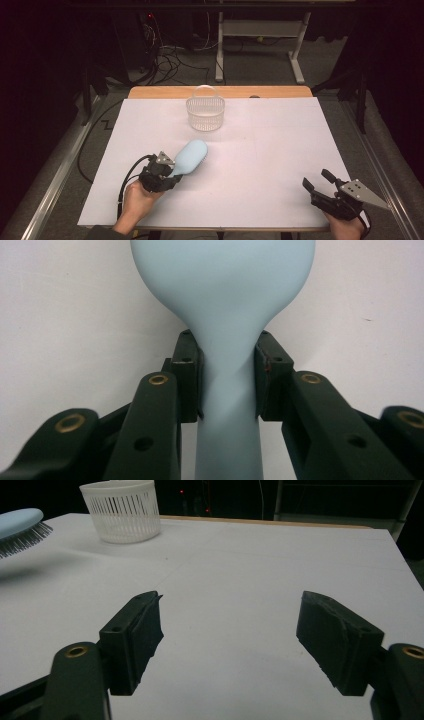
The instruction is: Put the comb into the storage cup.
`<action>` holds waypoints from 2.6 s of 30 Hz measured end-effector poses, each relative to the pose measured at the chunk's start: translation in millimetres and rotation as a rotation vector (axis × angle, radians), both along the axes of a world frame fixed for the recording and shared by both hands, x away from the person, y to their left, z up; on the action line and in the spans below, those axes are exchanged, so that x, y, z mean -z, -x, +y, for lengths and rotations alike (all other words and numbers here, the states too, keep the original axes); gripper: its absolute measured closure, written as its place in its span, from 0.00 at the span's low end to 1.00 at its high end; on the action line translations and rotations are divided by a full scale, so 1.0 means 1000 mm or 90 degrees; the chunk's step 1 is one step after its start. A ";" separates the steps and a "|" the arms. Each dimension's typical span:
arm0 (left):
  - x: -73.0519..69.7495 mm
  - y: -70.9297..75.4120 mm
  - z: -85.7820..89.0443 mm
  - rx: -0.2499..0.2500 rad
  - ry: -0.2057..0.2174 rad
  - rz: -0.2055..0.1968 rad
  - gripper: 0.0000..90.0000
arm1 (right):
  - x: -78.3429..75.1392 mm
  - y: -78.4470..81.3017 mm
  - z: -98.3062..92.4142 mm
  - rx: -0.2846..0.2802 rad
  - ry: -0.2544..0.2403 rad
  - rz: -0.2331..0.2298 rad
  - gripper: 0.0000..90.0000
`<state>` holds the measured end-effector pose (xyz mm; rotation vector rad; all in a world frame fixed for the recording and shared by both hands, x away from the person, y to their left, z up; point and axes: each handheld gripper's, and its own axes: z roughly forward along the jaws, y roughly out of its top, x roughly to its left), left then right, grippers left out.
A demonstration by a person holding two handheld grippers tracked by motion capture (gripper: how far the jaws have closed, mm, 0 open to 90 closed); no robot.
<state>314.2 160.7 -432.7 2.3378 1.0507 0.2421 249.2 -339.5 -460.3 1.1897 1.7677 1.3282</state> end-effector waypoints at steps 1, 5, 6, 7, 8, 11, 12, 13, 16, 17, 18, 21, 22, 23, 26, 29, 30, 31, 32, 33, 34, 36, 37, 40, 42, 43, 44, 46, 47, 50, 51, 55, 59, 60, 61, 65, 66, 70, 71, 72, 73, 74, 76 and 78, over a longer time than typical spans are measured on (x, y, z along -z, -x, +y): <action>0.000 0.002 0.000 0.003 0.002 0.000 0.77 | 0.000 0.000 0.000 0.000 0.000 0.001 0.28; 0.000 0.009 -0.003 0.012 0.010 -0.004 0.77 | 0.000 0.000 0.000 -0.003 0.001 0.002 0.29; 0.000 0.010 -0.003 0.013 0.010 -0.004 0.77 | 0.000 0.000 0.001 -0.003 0.001 0.003 0.29; 0.000 0.010 -0.003 0.013 0.010 -0.004 0.77 | 0.000 0.000 0.001 -0.003 0.001 0.003 0.29; 0.000 0.012 -0.003 0.015 0.016 -0.003 0.77 | 0.000 0.000 0.001 -0.003 0.002 0.002 0.29; 0.000 0.014 -0.002 0.013 0.026 -0.002 0.77 | 0.000 0.000 0.001 -0.005 0.000 0.005 0.29; 0.000 0.016 -0.002 0.014 0.029 -0.001 0.77 | 0.000 0.000 0.002 -0.006 0.000 0.004 0.29; 0.000 0.016 -0.002 0.014 0.029 -0.001 0.77 | 0.000 0.000 0.002 -0.006 0.000 0.004 0.29; -0.001 0.020 -0.002 0.019 0.034 -0.002 0.77 | 0.000 0.001 0.004 -0.012 0.000 0.004 0.29; -0.001 0.022 -0.003 0.018 0.036 -0.006 0.77 | -0.001 0.001 0.004 -0.015 0.000 0.006 0.29; -0.001 0.024 -0.003 0.019 0.042 -0.010 0.77 | -0.001 0.002 0.006 -0.019 0.003 0.004 0.29; -0.002 0.028 -0.004 0.023 0.052 -0.008 0.77 | -0.001 0.002 0.007 -0.019 -0.001 0.002 0.28; -0.001 0.029 -0.005 0.023 0.056 -0.009 0.77 | -0.001 0.002 0.007 -0.020 -0.005 0.004 0.28; -0.001 0.029 -0.005 0.025 0.055 -0.008 0.77 | -0.002 0.003 0.008 -0.021 -0.008 0.007 0.28; -0.001 0.032 -0.006 0.024 0.052 -0.011 0.77 | -0.002 0.004 0.011 -0.027 -0.005 0.002 0.28; -0.003 0.034 -0.008 0.026 0.060 -0.017 0.77 | -0.003 0.005 0.016 -0.041 0.004 -0.002 0.28; -0.003 0.035 -0.008 0.028 0.063 -0.018 0.77 | -0.004 0.006 0.018 -0.045 0.008 -0.006 0.27; -0.003 0.035 -0.009 0.030 0.064 -0.019 0.77 | -0.005 0.006 0.021 -0.049 0.011 -0.013 0.27; -0.003 0.035 -0.009 0.030 0.064 -0.019 0.77 | -0.005 0.007 0.023 -0.057 0.012 -0.019 0.27; -0.003 0.037 -0.010 0.031 0.065 -0.020 0.77 | -0.006 0.007 0.026 -0.065 0.014 -0.023 0.27; -0.002 0.037 -0.011 0.033 0.066 -0.019 0.77 | -0.006 0.008 0.028 -0.070 0.016 -0.024 0.26; -0.001 0.038 -0.012 0.034 0.068 -0.019 0.77 | -0.006 0.007 0.033 -0.084 0.021 -0.022 0.26; -0.001 0.038 -0.012 0.033 0.069 -0.019 0.77 | -0.006 0.007 0.036 -0.088 0.020 -0.022 0.26; -0.001 0.039 -0.014 0.038 0.070 -0.021 0.77 | -0.006 0.007 0.041 -0.098 0.020 -0.020 0.26; -0.001 0.040 -0.016 0.037 0.072 -0.026 0.77 | -0.006 0.006 0.045 -0.104 0.014 -0.017 0.26; -0.002 0.040 -0.016 0.039 0.070 -0.025 0.77 | -0.006 0.006 0.047 -0.107 0.010 -0.017 0.26; -0.002 0.040 -0.017 0.041 0.071 -0.026 0.77 | -0.006 0.005 0.049 -0.113 0.010 -0.016 0.26; -0.002 0.040 -0.019 0.042 0.072 -0.027 0.77 | -0.005 0.005 0.053 -0.121 0.011 -0.011 0.26; -0.001 0.040 -0.019 0.044 0.073 -0.027 0.77 | -0.005 0.004 0.055 -0.125 0.009 -0.010 0.26; -0.001 0.040 -0.022 0.049 0.072 -0.026 0.77 | -0.005 0.004 0.062 -0.133 0.007 -0.007 0.25; -0.001 0.040 -0.023 0.051 0.072 -0.027 0.77 | -0.005 0.004 0.064 -0.135 0.005 -0.006 0.25; -0.002 0.040 -0.026 0.057 0.075 -0.032 0.77 | -0.004 0.003 0.072 -0.148 0.002 -0.001 0.24; -0.003 0.040 -0.029 0.060 0.080 -0.033 0.77 | -0.003 0.002 0.080 -0.159 -0.009 0.007 0.24; -0.003 0.040 -0.030 0.063 0.079 -0.033 0.77 | -0.002 0.002 0.082 -0.162 -0.008 0.010 0.23; -0.003 0.040 -0.031 0.064 0.080 -0.033 0.77 | -0.002 0.001 0.084 -0.164 -0.009 0.012 0.23; -0.004 0.039 -0.036 0.071 0.081 -0.035 0.77 | -0.002 0.001 0.091 -0.179 -0.013 0.025 0.23; -0.004 0.039 -0.037 0.075 0.079 -0.035 0.77 | -0.001 0.000 0.093 -0.183 -0.014 0.027 0.23; -0.004 0.039 -0.044 0.084 0.078 -0.036 0.77 | -0.002 -0.001 0.102 -0.198 -0.025 0.041 0.23; -0.004 0.039 -0.045 0.087 0.080 -0.036 0.77 | -0.002 -0.001 0.104 -0.202 -0.027 0.044 0.23; -0.004 0.040 -0.047 0.088 0.081 -0.037 0.77 | -0.003 -0.002 0.107 -0.207 -0.026 0.045 0.23; -0.004 0.040 -0.049 0.092 0.078 -0.037 0.77 | -0.003 -0.002 0.110 -0.210 -0.027 0.047 0.23; -0.004 0.040 -0.051 0.094 0.080 -0.037 0.77 | -0.003 -0.003 0.112 -0.216 -0.027 0.047 0.23; -0.004 0.040 -0.054 0.097 0.080 -0.038 0.77 | -0.004 -0.004 0.118 -0.223 -0.032 0.056 0.23; -0.003 0.039 -0.056 0.100 0.081 -0.036 0.77 | -0.005 -0.006 0.123 -0.231 -0.035 0.064 0.22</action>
